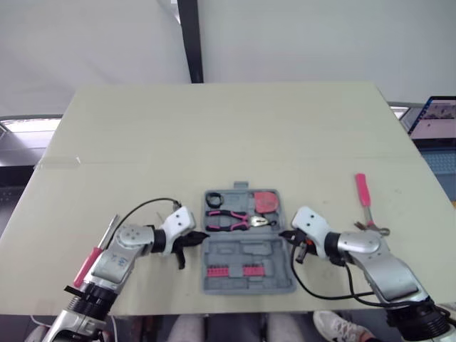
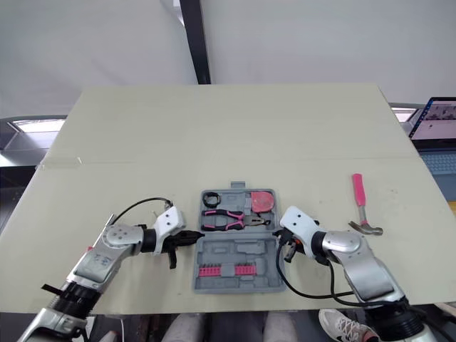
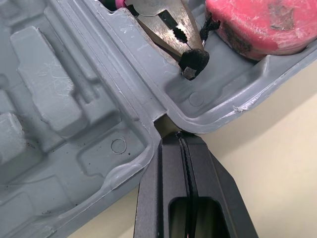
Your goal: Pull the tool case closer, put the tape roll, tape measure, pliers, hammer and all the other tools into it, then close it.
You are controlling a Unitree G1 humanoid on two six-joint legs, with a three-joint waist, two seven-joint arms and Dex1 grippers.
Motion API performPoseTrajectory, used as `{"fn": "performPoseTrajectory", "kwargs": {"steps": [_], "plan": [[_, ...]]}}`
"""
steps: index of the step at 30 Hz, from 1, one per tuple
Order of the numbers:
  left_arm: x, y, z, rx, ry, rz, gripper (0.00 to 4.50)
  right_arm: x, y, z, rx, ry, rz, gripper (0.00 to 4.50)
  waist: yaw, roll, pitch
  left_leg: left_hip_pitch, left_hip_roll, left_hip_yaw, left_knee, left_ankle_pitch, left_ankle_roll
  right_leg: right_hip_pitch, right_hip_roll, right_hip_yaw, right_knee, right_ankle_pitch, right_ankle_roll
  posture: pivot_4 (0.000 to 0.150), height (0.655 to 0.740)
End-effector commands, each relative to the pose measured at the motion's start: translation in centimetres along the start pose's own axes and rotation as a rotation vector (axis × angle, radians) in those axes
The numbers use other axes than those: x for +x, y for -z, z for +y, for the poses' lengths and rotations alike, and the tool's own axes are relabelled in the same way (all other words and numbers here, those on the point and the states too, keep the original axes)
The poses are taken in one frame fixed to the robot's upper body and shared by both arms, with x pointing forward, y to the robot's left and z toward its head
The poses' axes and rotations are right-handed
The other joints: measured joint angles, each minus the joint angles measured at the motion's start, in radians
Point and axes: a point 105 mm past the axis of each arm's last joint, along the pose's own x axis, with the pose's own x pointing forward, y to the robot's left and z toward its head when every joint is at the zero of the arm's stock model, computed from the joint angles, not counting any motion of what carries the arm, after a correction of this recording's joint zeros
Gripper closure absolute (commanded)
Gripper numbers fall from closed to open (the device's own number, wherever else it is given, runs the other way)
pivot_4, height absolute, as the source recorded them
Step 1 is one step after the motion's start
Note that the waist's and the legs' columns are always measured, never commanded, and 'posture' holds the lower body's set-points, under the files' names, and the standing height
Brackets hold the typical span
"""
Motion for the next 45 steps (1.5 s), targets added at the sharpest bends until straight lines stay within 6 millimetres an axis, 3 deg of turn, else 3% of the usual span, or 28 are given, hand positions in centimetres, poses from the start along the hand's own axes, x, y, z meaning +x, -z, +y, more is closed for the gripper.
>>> {"fn": "performPoseTrajectory", "kwargs": {"steps": [1,13,21,26,33,37,40,43,45], "plan": [[-0.4,-0.4,1.7,0.022,-0.102,0.011,4.43,0.7,-1.5,1.2,-0.028,-0.051,-0.066,4.5,0.0,0.0,0.0,0.0,0.0,0.0,0.0,0.0,0.0,0.0,0.0,0.0,0.0,0.0,0.0,0.15,0.74],[-1.0,0.2,0.8,-0.001,-0.075,0.042,4.43,-0.1,-0.4,0.8,-0.033,-0.034,-0.032,4.5,-0.001,0.0,0.0,0.0,0.0,0.0,0.0,0.0,0.0,0.0,0.0,0.0,0.0,0.0,0.0,0.15,0.74],[-2.4,-1.1,0.7,-0.013,-0.099,0.006,4.43,-1.6,0.1,-0.2,-0.03,0.008,-0.021,4.5,-0.001,0.0,0.0,-0.001,0.0,0.0,-0.003,0.0,0.0,-0.001,0.0,0.0,-0.002,0.0,0.0,0.15,0.74],[-4.3,-2.4,0.5,0.005,-0.13,-0.026,4.43,-3.1,0.3,-0.9,-0.019,0.035,-0.02,4.5,0.0,0.0,0.0,-0.003,0.0,0.0,-0.003,0.0,0.0,-0.002,0.0,0.0,-0.003,0.0,0.0,0.15,0.74],[-7.9,-6.4,-0.4,-0.06,-0.206,-0.24,4.43,-5.4,0.2,-1.4,0.035,0.047,-0.049,4.5,0.001,0.0,0.0,-0.003,0.0,0.0,-0.005,0.0,0.0,-0.002,0.0,0.0,-0.004,0.0,0.0,0.15,0.74],[-11.1,-4.9,-1.8,-0.203,-0.296,-0.254,4.43,-7.3,0.0,-1.3,0.095,0.05,-0.091,4.5,-0.004,0.0,0.0,-0.002,0.001,0.001,-0.009,0.0,0.0,-0.002,0.0,0.0,-0.005,0.0,0.0,0.15,0.74],[-12.4,-3.4,-2.8,-0.237,-0.386,-0.241,4.43,-8.2,0.1,-0.7,0.134,0.015,-0.094,4.5,0.001,0.0,0.0,-0.001,0.001,0.002,-0.01,0.0,0.0,-0.002,0.0,0.0,-0.006,0.0,0.0,0.15,0.74],[-13.2,-2.5,-3.7,-0.269,-0.48,-0.255,3.57,-9.1,0.5,0.1,0.169,-0.026,-0.085,3.61,0.008,-0.001,0.0,-0.002,0.0,0.002,-0.01,0.0,0.0,-0.001,-0.001,0.0,-0.008,0.0,0.0,0.15,0.74],[-13.4,-2.0,-4.4,-0.291,-0.508,-0.267,2.63,-9.7,0.9,0.5,0.182,-0.049,-0.071,2.64,0.019,-0.001,0.001,-0.002,0.0,0.002,-0.009,0.0,0.001,-0.001,-0.001,0.0,-0.008,0.0,0.0,0.15,0.74]]}}
